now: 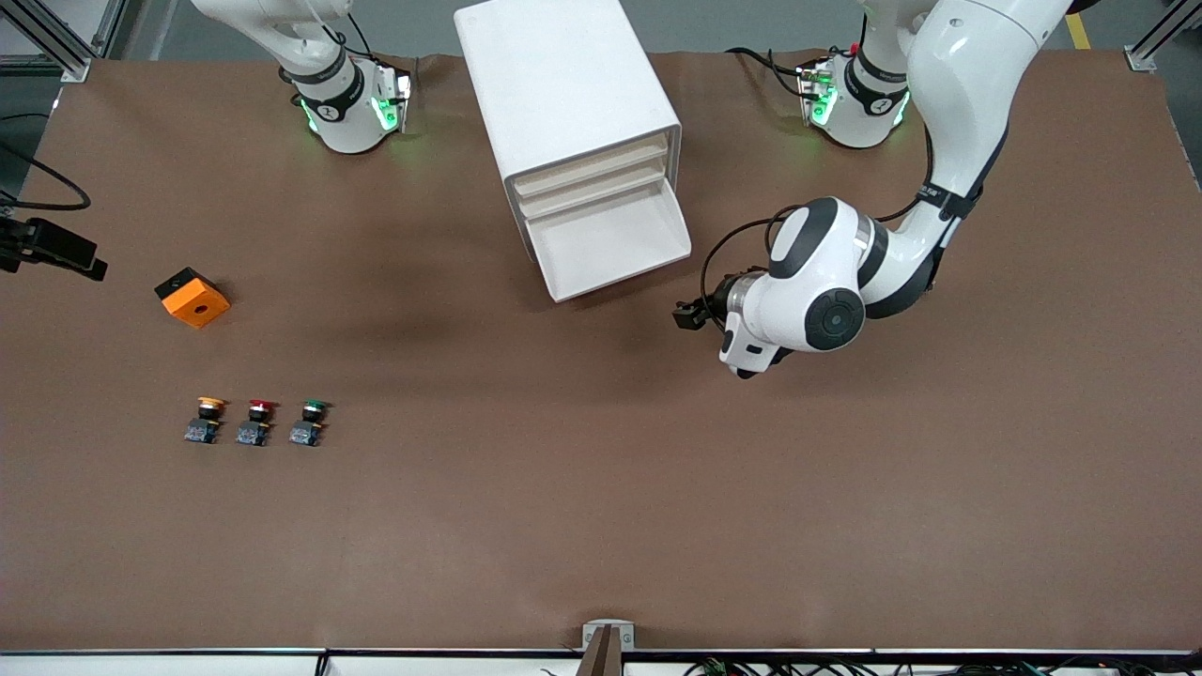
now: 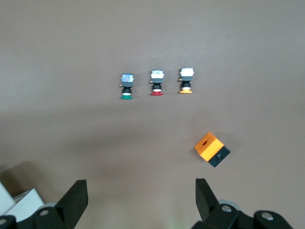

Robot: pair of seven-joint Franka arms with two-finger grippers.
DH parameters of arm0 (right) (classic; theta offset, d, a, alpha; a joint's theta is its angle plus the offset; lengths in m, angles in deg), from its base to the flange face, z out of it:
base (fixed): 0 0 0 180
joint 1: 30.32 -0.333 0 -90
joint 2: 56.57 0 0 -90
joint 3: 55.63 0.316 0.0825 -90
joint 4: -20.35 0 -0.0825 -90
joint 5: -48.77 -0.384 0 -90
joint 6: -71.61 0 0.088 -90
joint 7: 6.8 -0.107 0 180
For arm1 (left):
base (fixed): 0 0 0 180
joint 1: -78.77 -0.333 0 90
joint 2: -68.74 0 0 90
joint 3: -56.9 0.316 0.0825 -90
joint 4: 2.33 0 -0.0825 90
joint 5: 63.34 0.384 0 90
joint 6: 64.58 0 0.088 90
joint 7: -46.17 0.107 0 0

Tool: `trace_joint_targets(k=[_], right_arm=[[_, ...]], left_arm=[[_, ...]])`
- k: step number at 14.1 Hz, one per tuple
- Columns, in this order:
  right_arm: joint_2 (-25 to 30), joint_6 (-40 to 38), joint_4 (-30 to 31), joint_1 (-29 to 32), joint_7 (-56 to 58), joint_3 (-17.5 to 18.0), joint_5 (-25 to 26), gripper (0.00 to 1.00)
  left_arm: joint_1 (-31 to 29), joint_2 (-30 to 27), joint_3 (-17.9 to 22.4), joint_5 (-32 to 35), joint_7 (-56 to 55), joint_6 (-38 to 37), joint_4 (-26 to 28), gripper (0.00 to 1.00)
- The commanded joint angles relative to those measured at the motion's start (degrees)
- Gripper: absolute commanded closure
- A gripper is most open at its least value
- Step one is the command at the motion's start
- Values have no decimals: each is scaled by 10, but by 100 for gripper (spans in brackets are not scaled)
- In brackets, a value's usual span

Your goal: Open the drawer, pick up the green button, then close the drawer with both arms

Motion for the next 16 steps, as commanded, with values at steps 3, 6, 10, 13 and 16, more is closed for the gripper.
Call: trace_joint_targets(k=[3, 6, 10, 13, 16], right_arm=[[29, -13, -1, 13, 7, 7, -15, 0], [52, -12, 20, 11, 7, 9, -14, 0], [69, -11, 25, -3, 7, 6, -5, 0], [80, -9, 25, -6, 6, 6, 14, 0], [80, -7, 26, -6, 6, 6, 14, 0]], left_arm=[[8, -15, -4, 46, -43, 41, 21, 0], [36, 2, -4, 126, -127, 42, -2, 0], [40, -2, -8, 138, -134, 51, -25, 0], [61, -2, -8, 147, -136, 75, -29, 0], [87, 0, -6, 156, -137, 75, -35, 0]])
